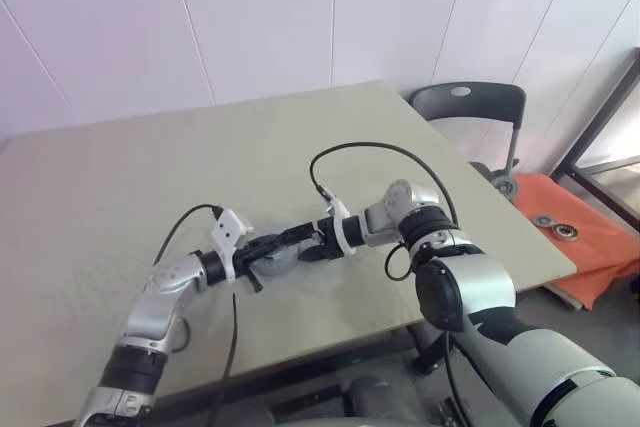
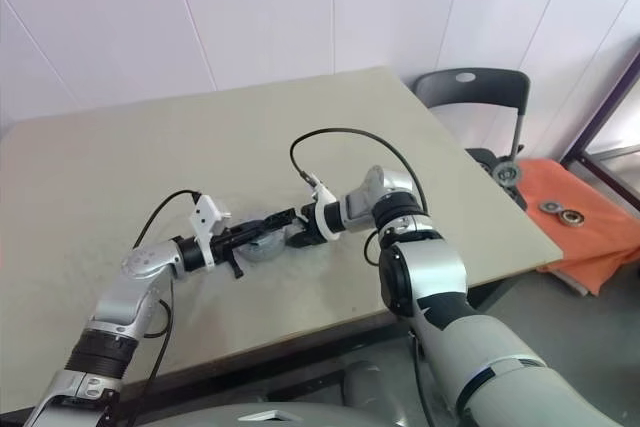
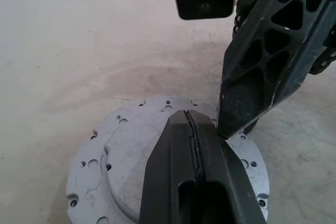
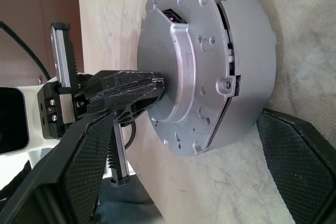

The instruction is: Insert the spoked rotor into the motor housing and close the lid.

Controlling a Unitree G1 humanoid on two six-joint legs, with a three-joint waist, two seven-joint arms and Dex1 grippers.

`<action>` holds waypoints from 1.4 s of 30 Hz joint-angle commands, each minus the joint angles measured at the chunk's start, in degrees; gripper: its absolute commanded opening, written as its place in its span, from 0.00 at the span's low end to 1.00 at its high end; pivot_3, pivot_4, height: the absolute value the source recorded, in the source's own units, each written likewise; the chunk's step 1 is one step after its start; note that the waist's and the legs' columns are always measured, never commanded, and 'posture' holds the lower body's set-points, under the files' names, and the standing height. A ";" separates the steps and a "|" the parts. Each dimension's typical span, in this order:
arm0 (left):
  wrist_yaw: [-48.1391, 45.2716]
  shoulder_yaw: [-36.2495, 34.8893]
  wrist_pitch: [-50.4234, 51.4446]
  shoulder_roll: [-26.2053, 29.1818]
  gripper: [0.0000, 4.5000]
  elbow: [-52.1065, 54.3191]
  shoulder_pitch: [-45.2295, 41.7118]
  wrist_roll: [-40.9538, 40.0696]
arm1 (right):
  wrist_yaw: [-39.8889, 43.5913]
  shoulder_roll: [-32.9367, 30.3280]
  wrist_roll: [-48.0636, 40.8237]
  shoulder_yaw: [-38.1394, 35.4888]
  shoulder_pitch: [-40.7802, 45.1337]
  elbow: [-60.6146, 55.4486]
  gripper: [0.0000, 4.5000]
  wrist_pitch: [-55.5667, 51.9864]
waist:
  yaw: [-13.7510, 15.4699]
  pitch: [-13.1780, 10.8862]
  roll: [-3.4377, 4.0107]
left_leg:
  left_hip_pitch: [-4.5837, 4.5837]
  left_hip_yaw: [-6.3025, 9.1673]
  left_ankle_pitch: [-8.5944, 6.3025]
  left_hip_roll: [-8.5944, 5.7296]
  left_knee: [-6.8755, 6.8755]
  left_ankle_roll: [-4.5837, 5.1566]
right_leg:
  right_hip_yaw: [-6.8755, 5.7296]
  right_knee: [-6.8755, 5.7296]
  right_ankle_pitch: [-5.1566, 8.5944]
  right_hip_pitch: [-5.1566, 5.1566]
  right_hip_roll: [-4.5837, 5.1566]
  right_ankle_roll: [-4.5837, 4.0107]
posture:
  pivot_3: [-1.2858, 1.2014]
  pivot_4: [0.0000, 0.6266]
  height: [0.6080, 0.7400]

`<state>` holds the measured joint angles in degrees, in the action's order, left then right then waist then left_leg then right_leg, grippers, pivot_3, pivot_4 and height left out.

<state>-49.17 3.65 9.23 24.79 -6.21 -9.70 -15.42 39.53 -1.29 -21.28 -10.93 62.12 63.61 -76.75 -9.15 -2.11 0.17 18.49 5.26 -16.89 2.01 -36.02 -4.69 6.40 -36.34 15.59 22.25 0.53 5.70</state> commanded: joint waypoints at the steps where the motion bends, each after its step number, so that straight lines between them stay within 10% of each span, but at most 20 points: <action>1: -0.20 -0.34 1.48 1.59 0.00 -2.64 -0.02 0.91 | 1.46 0.75 -0.77 0.67 1.81 -2.66 1.00 1.96 | -0.02 -0.01 0.00 | 0.00 0.00 0.00 0.00 0.00 0.00 | 0.00 0.00 0.00 0.01 0.00 0.00 | 0.52 0.00 1.00; 18: -5.01 -3.59 5.78 8.85 0.00 5.86 6.60 -2.79 | 2.61 0.70 -0.54 2.05 1.47 -2.61 1.00 2.53 | -1.03 -0.07 -0.01 | 0.42 0.02 -0.02 0.00 0.29 0.03 | 0.00 0.14 -0.01 0.40 0.02 0.03 | 0.52 0.00 1.00; 29: -3.48 -3.94 5.11 8.40 0.00 4.90 6.19 -2.46 | 2.62 0.71 -0.67 1.84 1.59 -2.36 0.31 2.90 | -0.95 -0.07 0.01 | 0.91 0.05 -0.02 -0.01 0.41 0.04 | -0.01 0.16 -0.14 0.89 0.02 0.24 | 0.52 0.00 1.00; 42: -2.91 -3.74 4.57 8.18 0.00 4.45 6.20 -2.28 | 3.23 0.54 -0.49 2.25 1.31 -2.37 0.29 2.56 | -0.93 -0.07 0.02 | 0.90 0.05 -0.02 -0.03 0.37 0.04 | -0.01 0.16 -0.13 0.85 0.03 0.24 | 0.52 0.00 1.00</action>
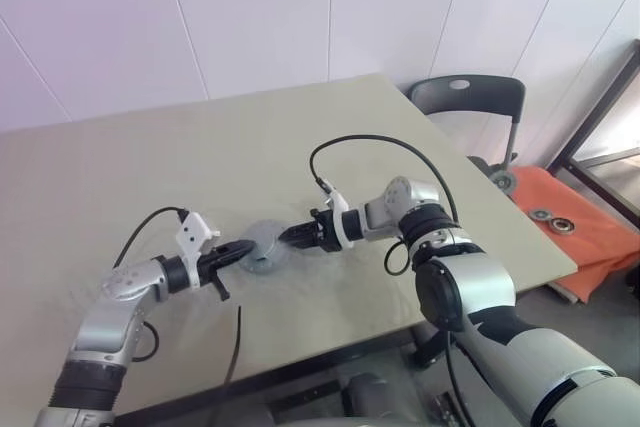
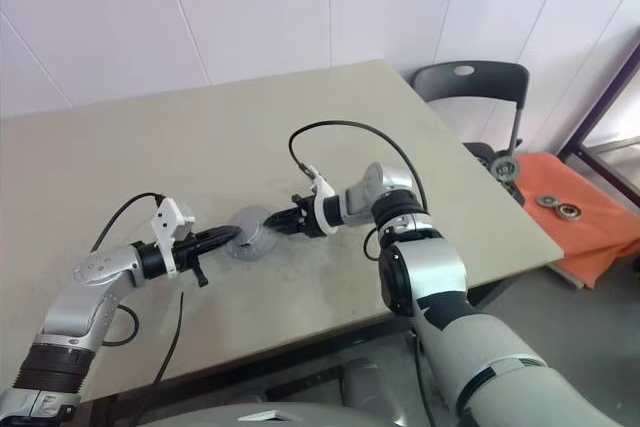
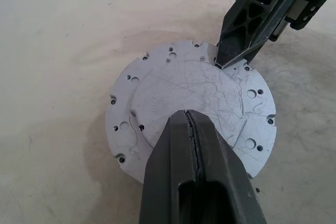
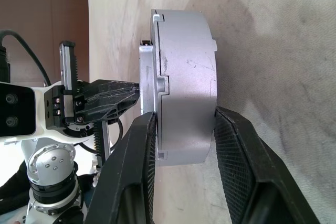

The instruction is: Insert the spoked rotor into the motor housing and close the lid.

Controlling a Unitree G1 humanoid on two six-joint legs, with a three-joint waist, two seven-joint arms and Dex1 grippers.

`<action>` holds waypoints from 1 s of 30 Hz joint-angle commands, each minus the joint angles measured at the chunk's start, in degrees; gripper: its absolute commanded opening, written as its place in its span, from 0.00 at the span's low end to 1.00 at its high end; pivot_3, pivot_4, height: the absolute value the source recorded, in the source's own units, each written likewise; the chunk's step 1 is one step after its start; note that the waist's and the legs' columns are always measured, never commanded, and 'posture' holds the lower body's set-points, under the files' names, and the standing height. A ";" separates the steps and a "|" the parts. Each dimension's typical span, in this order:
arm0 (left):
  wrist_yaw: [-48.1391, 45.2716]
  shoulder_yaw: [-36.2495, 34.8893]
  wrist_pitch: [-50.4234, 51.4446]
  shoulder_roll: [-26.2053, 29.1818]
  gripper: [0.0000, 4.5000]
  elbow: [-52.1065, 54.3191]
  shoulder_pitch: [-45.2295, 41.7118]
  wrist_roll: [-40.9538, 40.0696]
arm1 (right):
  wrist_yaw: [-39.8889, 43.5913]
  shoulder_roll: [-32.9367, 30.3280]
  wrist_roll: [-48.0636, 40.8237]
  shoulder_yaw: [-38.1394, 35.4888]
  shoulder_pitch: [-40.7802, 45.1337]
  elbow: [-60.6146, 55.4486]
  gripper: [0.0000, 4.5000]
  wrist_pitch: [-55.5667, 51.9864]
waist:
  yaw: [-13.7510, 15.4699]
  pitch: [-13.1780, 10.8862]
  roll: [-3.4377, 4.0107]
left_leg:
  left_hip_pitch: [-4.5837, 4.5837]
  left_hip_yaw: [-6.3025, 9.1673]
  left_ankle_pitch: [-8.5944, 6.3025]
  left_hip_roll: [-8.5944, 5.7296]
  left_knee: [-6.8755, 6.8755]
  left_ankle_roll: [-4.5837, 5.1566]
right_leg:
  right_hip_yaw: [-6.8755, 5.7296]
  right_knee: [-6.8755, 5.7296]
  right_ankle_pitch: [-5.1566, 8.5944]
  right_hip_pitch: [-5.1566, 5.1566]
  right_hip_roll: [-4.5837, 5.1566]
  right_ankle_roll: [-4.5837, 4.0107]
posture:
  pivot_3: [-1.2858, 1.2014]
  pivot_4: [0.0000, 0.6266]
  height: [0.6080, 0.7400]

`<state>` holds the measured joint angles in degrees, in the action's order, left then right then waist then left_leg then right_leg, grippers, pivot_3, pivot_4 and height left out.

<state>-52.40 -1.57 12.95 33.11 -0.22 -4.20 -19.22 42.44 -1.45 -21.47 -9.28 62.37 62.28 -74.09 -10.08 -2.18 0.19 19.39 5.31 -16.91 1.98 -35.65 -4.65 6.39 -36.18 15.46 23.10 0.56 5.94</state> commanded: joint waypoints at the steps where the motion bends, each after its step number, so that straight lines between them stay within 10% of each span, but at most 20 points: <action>1: 0.29 1.48 0.91 -0.14 0.00 -1.44 0.76 1.47 | 0.34 0.69 -0.30 0.62 0.99 -1.06 0.29 -0.09 | 0.00 0.00 0.00 | 0.00 0.00 0.00 0.00 0.00 0.00 | 0.00 0.00 0.00 0.00 0.00 0.00 | 0.52 0.00 1.00; 30: 0.57 -4.80 6.49 3.35 0.00 7.02 -1.19 -3.63 | -3.48 3.04 -1.28 -5.43 -1.58 3.07 0.29 5.16 | -0.24 0.00 -0.02 | -0.02 0.00 0.00 0.01 0.02 0.00 | 0.00 -0.06 -0.01 0.03 -0.02 0.00 | 0.52 0.00 1.00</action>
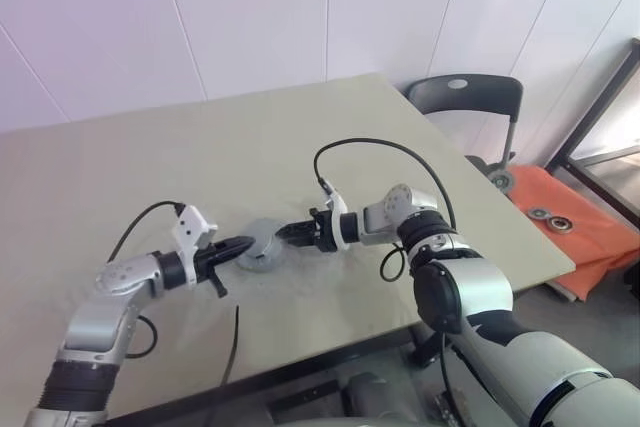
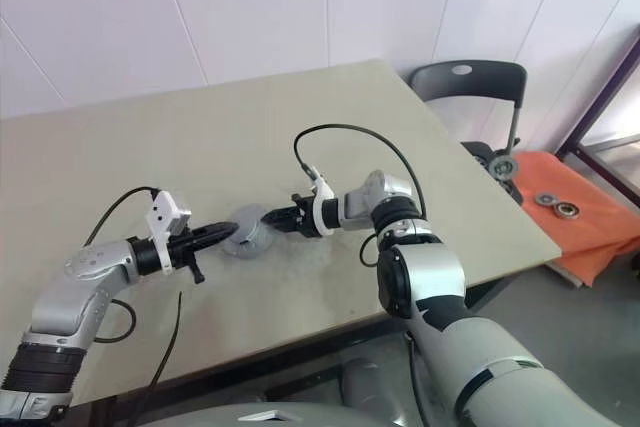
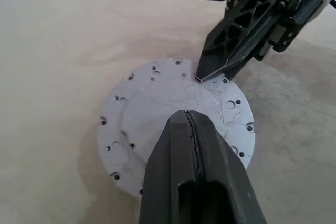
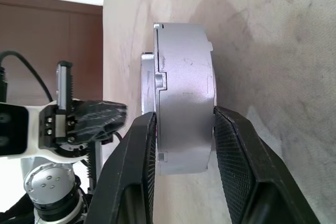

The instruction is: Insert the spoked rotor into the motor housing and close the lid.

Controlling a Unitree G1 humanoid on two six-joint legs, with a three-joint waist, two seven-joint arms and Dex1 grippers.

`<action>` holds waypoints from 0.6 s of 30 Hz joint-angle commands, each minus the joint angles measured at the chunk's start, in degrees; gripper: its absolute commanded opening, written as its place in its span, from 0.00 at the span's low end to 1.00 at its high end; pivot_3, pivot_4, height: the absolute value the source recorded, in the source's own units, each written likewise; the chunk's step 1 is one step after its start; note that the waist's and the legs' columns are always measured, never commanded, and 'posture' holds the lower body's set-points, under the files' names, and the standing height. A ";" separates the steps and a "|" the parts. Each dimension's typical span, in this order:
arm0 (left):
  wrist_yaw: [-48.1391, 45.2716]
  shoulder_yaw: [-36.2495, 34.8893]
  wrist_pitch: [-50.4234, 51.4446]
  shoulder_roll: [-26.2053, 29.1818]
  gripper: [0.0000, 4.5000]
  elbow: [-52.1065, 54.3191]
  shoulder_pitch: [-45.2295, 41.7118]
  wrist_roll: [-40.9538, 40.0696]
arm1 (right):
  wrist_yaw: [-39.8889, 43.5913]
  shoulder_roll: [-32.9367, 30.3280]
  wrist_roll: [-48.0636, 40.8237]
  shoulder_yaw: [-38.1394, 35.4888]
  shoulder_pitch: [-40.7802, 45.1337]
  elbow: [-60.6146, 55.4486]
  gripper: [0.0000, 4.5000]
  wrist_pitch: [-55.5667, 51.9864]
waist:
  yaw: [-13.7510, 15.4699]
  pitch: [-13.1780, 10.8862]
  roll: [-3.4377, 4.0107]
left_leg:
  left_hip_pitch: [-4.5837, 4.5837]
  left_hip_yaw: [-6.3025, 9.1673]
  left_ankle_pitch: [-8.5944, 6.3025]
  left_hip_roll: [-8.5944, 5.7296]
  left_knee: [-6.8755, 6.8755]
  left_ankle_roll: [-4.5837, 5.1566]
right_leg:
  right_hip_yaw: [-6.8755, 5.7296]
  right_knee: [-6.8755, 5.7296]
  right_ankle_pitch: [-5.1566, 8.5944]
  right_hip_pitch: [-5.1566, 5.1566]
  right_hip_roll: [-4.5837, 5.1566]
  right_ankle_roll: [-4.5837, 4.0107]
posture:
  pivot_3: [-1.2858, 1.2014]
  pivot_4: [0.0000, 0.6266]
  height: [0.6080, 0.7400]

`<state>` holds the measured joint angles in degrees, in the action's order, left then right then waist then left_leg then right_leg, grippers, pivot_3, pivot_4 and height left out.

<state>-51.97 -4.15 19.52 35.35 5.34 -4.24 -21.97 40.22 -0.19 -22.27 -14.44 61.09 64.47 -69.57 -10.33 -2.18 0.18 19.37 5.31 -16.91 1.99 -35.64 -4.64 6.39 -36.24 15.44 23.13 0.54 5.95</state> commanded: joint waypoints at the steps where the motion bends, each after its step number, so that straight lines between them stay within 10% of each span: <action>1: 0.13 -2.35 -0.11 1.27 0.00 1.38 -1.15 -0.95 | -1.48 1.87 -0.57 -0.59 -0.42 0.91 0.29 0.77 | 0.00 0.00 0.00 | 0.00 0.00 0.00 0.00 0.00 0.00 | 0.00 0.00 0.00 0.00 0.00 0.00 | 0.52 0.00 1.00; 18: 0.30 -6.44 1.48 2.90 0.00 2.32 -0.70 -3.55 | -4.70 2.29 -0.87 -3.22 -1.81 1.96 0.29 4.69 | 0.00 0.01 -0.02 | 0.00 0.00 0.00 0.00 0.00 0.00 | 0.00 0.00 -0.01 -0.01 0.01 0.00 | 0.52 0.00 1.00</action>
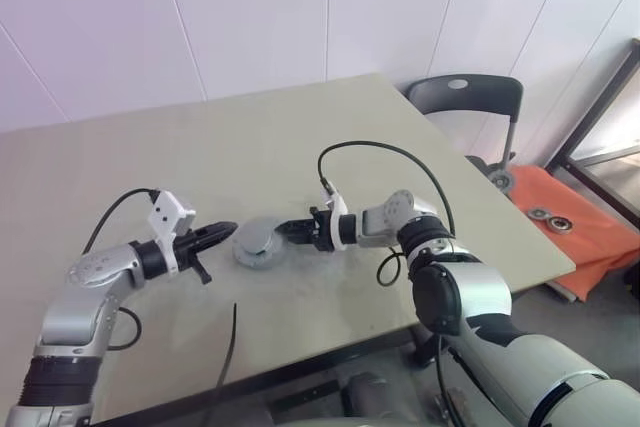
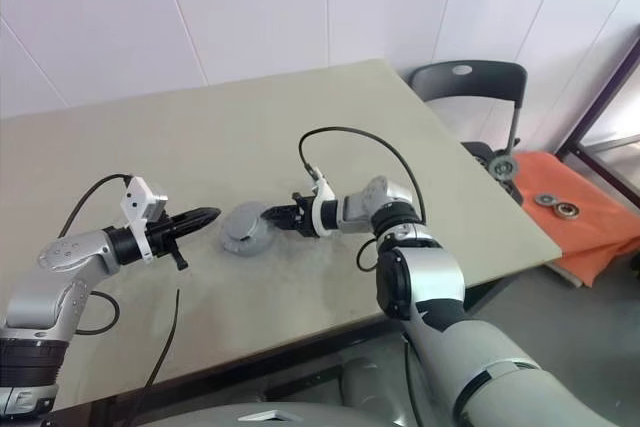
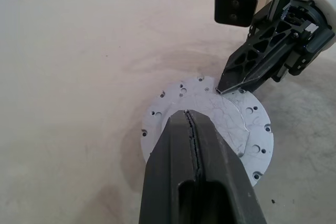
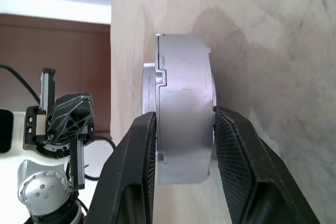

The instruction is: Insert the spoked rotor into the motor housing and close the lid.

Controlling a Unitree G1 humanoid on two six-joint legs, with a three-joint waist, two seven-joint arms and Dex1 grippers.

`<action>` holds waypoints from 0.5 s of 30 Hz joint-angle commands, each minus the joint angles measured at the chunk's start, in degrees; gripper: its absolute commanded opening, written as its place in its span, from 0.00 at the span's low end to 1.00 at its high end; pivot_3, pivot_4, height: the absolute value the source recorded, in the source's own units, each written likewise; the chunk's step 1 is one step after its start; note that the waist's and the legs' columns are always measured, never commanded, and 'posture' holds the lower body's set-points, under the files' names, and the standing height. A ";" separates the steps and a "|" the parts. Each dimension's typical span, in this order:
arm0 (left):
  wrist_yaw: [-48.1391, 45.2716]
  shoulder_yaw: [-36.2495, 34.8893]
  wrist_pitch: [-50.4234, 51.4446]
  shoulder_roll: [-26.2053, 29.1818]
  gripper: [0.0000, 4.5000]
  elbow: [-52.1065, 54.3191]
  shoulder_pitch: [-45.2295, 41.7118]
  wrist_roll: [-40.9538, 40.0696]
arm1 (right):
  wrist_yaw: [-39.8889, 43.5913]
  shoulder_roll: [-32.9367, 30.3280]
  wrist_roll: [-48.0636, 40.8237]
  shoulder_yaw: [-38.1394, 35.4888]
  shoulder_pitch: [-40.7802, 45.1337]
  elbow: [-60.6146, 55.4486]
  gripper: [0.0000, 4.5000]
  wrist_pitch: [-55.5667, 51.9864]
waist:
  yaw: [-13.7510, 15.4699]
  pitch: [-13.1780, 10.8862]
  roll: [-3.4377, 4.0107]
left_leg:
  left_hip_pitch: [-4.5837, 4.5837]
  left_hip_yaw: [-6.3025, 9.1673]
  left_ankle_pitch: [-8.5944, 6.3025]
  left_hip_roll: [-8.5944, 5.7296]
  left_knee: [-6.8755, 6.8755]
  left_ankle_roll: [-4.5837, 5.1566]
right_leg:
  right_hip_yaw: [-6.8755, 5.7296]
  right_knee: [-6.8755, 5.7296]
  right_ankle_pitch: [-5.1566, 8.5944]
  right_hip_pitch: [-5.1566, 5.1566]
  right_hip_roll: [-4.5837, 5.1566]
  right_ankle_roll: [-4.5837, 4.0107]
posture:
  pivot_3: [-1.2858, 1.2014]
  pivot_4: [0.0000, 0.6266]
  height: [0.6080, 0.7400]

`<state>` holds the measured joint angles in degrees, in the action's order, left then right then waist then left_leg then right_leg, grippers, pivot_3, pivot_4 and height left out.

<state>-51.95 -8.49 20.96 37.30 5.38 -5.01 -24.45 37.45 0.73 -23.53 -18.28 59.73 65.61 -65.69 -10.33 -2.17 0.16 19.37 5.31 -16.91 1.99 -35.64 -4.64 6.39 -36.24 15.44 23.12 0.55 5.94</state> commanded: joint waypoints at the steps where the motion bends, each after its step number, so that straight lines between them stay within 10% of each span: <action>1: 0.39 -2.33 0.15 0.91 0.00 2.50 0.28 -1.23 | -2.01 1.52 0.25 0.39 -0.50 0.78 0.29 1.01 | 0.00 0.00 0.00 | -0.01 0.00 0.00 0.00 0.00 0.00 | 0.00 -0.01 0.00 0.00 0.00 0.00 | 0.52 0.00 1.00; 15: 0.90 -3.57 0.94 1.54 0.00 3.18 1.73 -1.63 | -1.54 2.11 -1.46 -1.15 -1.69 0.31 0.29 2.28 | 0.01 0.00 -0.01 | 0.00 0.00 0.00 0.00 0.00 0.00 | 0.00 -0.02 -0.01 0.00 0.00 -0.02 | 0.52 0.00 1.00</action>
<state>-51.08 -10.93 22.09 38.03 6.87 -2.92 -25.55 35.87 1.35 -25.56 -20.86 58.33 66.29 -63.59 -10.31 -2.17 0.16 19.38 5.31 -16.91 1.99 -35.65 -4.64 6.39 -36.26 15.43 23.12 0.55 5.93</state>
